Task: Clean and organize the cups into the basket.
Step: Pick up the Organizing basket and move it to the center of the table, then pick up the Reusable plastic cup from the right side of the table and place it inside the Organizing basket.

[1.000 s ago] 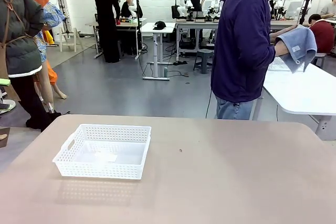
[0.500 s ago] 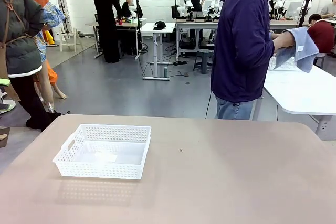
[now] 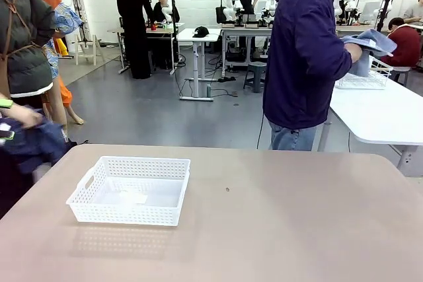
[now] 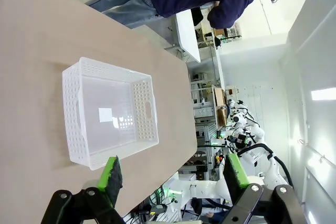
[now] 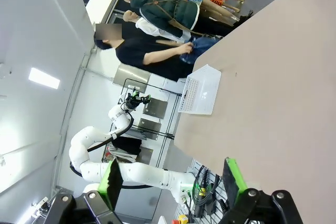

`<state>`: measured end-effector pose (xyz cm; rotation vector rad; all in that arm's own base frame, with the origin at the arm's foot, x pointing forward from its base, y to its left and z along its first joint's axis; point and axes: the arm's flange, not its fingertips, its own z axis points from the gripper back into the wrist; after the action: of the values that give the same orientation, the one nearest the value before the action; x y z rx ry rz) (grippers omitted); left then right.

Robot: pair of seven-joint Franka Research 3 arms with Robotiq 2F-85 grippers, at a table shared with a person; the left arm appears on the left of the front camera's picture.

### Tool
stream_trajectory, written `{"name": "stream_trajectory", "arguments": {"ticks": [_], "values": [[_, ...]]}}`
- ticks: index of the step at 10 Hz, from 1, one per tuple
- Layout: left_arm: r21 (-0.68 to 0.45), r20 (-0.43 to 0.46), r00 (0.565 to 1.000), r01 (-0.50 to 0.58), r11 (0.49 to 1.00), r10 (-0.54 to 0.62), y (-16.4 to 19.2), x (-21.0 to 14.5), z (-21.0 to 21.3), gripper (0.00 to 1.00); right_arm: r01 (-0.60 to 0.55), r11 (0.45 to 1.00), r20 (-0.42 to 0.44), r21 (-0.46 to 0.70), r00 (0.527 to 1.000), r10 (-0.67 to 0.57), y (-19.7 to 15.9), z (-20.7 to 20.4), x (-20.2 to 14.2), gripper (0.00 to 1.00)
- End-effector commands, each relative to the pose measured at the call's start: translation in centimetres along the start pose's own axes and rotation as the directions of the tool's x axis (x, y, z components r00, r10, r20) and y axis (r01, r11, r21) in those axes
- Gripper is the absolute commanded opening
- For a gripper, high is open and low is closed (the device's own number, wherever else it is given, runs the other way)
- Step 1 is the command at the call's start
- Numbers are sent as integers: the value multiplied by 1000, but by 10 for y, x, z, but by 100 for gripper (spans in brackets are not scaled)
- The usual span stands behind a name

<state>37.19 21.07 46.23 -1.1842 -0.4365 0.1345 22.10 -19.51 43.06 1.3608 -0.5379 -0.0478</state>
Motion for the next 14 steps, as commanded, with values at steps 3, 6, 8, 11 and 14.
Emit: {"name": "stream_trajectory", "arguments": {"ticks": [3,6,8,11,14], "values": [[-9,-5,1000,1,1000,-1,-1,0,1,100,-3,1000,-6,2,1000,3,-1,2,-3,100],[-9,-5,1000,1,1000,-1,-1,0,1,100,-3,1000,-6,2,1000,3,-1,2,-3,100],[-9,-5,1000,1,1000,-1,-1,0,1,100,-3,1000,-6,2,1000,3,-1,2,-3,100],[-9,-5,1000,1,1000,-1,-1,0,1,100,-3,1000,-6,2,1000,3,-1,2,-3,100],[-9,-5,1000,1,1000,-1,-1,0,1,100,-3,1000,-6,2,1000,3,-1,2,-3,100]]}}
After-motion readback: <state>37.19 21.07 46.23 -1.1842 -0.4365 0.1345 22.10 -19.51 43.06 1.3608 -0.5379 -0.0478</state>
